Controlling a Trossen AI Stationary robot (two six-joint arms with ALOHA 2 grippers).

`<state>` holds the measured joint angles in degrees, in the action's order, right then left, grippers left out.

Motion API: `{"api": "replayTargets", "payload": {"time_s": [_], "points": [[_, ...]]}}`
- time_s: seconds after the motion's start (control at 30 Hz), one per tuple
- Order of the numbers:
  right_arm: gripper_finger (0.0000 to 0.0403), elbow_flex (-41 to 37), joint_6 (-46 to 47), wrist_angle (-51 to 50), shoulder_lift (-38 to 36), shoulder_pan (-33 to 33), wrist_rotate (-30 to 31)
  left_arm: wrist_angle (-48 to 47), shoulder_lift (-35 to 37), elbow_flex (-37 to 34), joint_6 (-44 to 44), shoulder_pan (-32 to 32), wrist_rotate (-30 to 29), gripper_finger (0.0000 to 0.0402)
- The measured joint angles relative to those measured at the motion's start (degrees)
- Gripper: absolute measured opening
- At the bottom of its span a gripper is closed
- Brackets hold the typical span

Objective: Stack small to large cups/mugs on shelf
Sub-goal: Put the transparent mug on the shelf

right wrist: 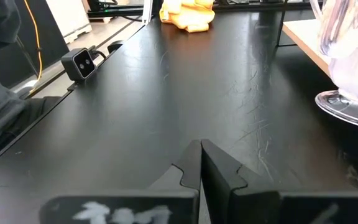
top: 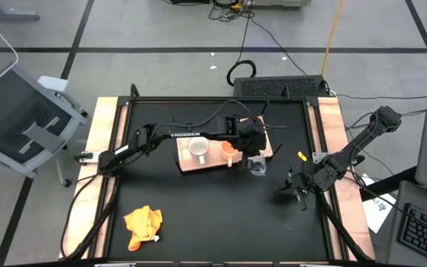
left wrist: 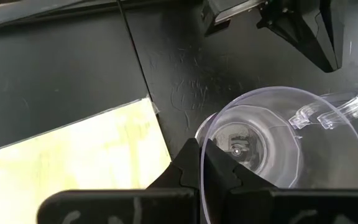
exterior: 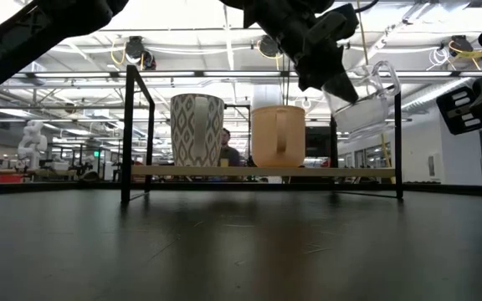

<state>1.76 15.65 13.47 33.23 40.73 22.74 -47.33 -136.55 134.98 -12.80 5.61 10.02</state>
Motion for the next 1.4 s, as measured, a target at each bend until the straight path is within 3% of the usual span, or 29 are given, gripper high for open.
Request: {"api": "replayTargets", "payload": {"time_s": [0.37, 0.7, 1.4], "points": [[0.0000, 0.0, -0.2, 0.8, 0.0, 0.0, 0.0, -1.5, 0.0, 0.0, 0.5, -0.9, -0.2, 0.0001], [0.0000, 0.0, -1.3, 0.8, 0.0, 0.0, 0.0, -9.5, 0.0, 0.0, 1.2, -6.4, -5.7, 0.0001], [0.0000, 0.0, -1.3, 1.2, 0.1, 0.0, 0.0, -9.3, -4.4, 0.0, 5.8, -9.7, -7.7, 0.0001]]}}
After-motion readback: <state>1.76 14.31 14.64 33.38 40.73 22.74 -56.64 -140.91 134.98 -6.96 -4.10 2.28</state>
